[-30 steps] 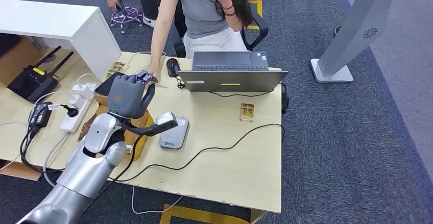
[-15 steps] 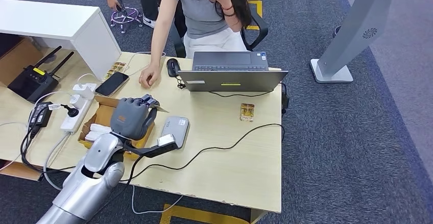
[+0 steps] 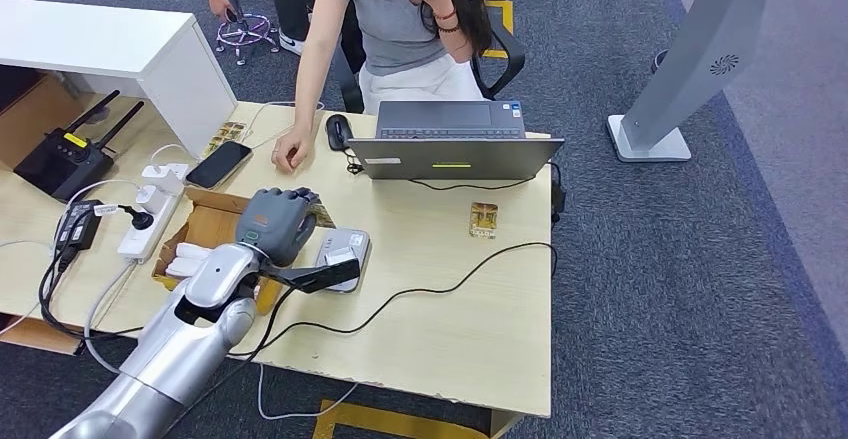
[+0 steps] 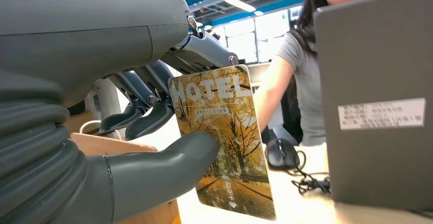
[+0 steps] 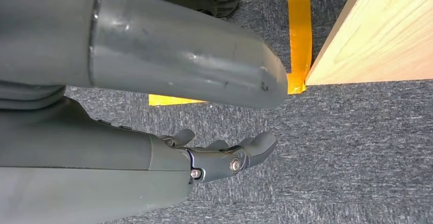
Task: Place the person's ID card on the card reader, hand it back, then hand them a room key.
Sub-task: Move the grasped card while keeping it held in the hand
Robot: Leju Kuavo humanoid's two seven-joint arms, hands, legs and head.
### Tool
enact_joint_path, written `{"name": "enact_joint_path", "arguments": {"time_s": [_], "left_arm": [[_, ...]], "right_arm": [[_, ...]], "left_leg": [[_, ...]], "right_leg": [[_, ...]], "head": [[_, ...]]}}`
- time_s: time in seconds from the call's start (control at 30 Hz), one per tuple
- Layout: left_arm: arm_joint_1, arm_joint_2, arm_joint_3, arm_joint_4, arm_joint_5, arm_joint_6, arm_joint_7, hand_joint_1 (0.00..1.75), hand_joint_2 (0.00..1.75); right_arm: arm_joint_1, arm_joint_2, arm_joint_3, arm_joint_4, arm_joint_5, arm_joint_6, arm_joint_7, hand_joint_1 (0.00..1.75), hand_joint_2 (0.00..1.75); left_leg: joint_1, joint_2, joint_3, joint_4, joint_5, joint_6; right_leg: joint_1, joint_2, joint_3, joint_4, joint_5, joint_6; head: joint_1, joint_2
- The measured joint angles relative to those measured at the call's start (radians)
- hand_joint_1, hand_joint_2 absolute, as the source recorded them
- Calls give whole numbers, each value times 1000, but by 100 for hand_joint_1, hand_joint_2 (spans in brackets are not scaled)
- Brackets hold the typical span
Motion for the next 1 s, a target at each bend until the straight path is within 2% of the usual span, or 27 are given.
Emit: {"name": "enact_joint_path", "arguments": {"time_s": [0.47, 1.0], "left_arm": [[-47, -21, -53, 99, 34, -66, -5, 175, 175], [-90, -16, -128, 180, 99, -150, -7, 175, 175]], "right_arm": [[0, 0, -9, 0, 13, 2, 1, 0, 0], [0, 0, -30, 0, 29, 3, 1, 0, 0]], "left_leg": [[0, 0, 0, 0, 0, 0], [0, 0, 0, 0, 0, 0]], "right_leg": [[0, 0, 0, 0, 0, 0], [0, 0, 0, 0, 0, 0]], "head": [[0, 0], [0, 0]]}}
